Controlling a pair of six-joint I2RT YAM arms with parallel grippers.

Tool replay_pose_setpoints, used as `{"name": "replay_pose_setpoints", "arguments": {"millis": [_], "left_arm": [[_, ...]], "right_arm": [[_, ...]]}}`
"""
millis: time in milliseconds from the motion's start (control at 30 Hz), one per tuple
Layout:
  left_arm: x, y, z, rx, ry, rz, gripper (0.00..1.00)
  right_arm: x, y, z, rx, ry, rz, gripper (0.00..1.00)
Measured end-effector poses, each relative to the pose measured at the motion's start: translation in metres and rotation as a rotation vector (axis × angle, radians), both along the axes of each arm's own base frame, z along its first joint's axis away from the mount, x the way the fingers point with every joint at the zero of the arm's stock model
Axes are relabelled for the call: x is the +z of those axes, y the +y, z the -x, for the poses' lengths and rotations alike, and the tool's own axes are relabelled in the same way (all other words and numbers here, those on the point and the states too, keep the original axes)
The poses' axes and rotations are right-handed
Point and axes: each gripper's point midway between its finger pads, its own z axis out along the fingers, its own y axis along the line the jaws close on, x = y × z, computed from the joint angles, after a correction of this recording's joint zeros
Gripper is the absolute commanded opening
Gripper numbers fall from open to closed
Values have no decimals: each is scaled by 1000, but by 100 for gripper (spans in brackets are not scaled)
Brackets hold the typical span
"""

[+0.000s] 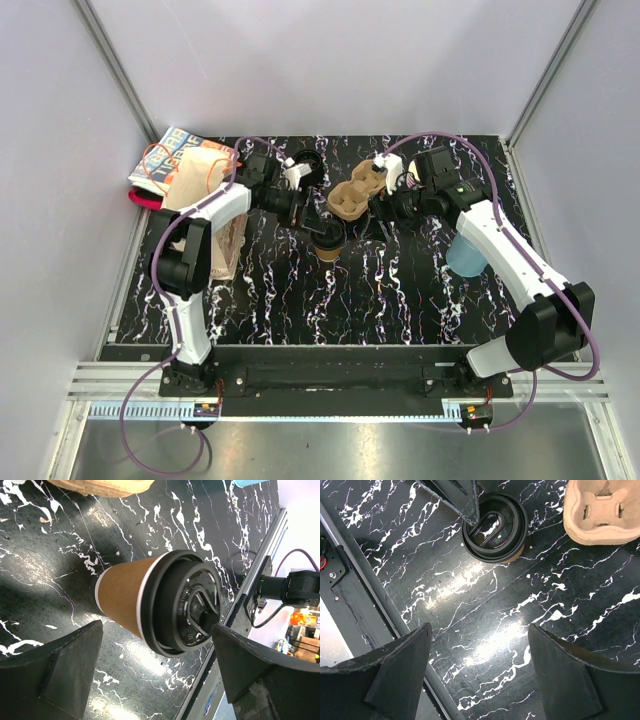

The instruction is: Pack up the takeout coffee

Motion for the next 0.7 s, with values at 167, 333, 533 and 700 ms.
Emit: {"name": "replay_pose_setpoints", "arguments": {"millis": [167, 333, 533, 700], "left_arm": [[-4, 1, -1, 3, 28, 16, 87], [-5, 2, -4, 7, 30, 32, 84], [-11, -1, -4, 1, 60, 54, 69], [-10, -3, -2, -9, 72, 79, 66]], "right_arm": [[-1, 0, 1, 4, 6, -2, 81], [-1, 0, 1, 4, 6, -3, 79], [-2, 1, 3, 9, 11, -7, 76], [-4, 2, 4, 16, 22, -11, 75]]}}
